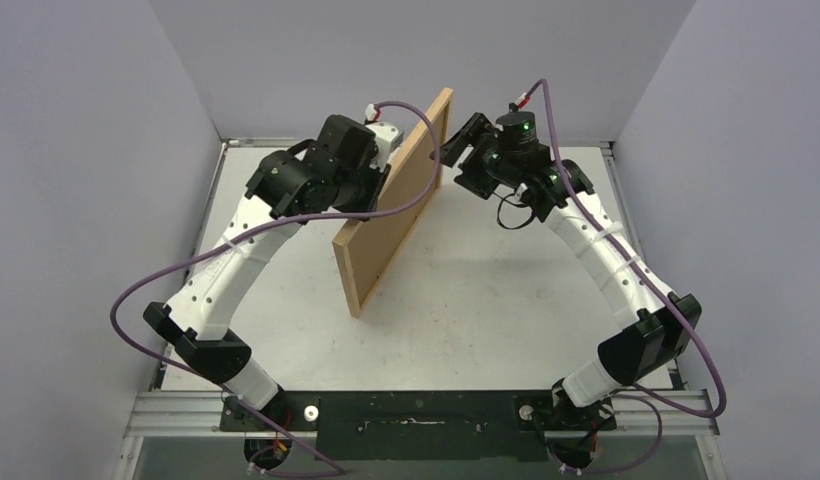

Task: Put the photo into the frame

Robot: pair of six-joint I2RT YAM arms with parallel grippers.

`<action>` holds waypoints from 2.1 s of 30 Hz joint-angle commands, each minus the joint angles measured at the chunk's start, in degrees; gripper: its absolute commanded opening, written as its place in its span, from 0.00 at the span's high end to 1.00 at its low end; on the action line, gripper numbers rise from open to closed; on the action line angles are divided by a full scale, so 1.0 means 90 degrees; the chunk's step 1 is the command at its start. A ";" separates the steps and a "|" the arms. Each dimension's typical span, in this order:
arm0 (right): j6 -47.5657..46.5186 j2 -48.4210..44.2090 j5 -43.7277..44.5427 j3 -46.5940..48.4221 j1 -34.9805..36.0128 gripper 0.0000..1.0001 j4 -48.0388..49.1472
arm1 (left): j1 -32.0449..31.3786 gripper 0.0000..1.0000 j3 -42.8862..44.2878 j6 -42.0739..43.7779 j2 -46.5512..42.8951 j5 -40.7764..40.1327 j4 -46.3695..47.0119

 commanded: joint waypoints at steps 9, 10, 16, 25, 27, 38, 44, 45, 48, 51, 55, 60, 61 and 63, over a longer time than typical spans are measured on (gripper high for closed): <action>0.0669 0.0321 -0.0531 0.0613 0.0195 0.25 0.0568 | -0.0873 1.00 -0.0332 0.0264 -0.0043 -0.1453 0.0752; 0.0714 0.0316 -0.0534 0.0579 0.0203 0.25 0.0561 | -0.0922 1.00 -0.0333 0.0275 -0.0036 -0.1492 0.0778; 0.0454 0.0614 -0.0436 0.0996 0.0253 0.26 -0.0190 | -0.1202 1.00 -0.0461 0.0559 -0.0090 -0.1623 0.1029; -0.0137 0.0976 -0.0244 0.1901 0.0160 0.31 -0.2122 | -0.1538 1.00 -0.0879 0.0821 -0.0221 -0.2056 0.1433; -0.0128 0.0908 -0.0241 0.1818 0.0156 0.34 -0.2320 | -0.1606 1.00 -0.0928 0.0791 -0.0221 -0.2094 0.1496; -0.0189 0.0919 -0.0124 0.1802 0.0050 0.44 -0.2621 | -0.1912 1.00 -0.1809 0.0842 -0.0811 -0.1913 0.2450; -0.0162 0.0931 0.0069 0.1722 0.0045 0.46 -0.2396 | -0.2009 1.00 -0.1951 0.0800 -0.0870 -0.1868 0.2540; -0.0160 0.0966 0.0111 0.1729 0.0052 0.47 -0.2338 | -0.2026 1.00 -0.1966 0.0795 -0.0874 -0.1848 0.2542; -0.0105 0.1058 0.0182 0.1756 0.0054 0.51 -0.2252 | -0.2065 1.00 -0.1990 0.0789 -0.0873 -0.1805 0.2548; -0.0070 0.1066 0.0270 0.1724 0.0061 0.57 -0.2163 | -0.2077 1.00 -0.2040 0.0756 -0.0869 -0.1753 0.2569; -0.0037 0.0997 0.0276 0.1558 0.0052 0.71 -0.2033 | -0.2104 0.98 -0.2117 0.0732 -0.0908 -0.1710 0.2632; 0.0079 0.0843 0.0315 0.1306 0.0027 0.96 -0.1779 | -0.2109 0.64 -0.2243 0.0383 -0.0993 -0.1653 0.2742; 0.0116 0.0805 0.0302 0.1233 0.0005 0.99 -0.1716 | -0.2109 0.53 -0.2271 0.0347 -0.1029 -0.1592 0.2780; 0.0150 0.0718 0.0261 0.1116 -0.0037 1.00 -0.1559 | -0.2109 0.38 -0.2325 0.0321 -0.1128 -0.1386 0.2879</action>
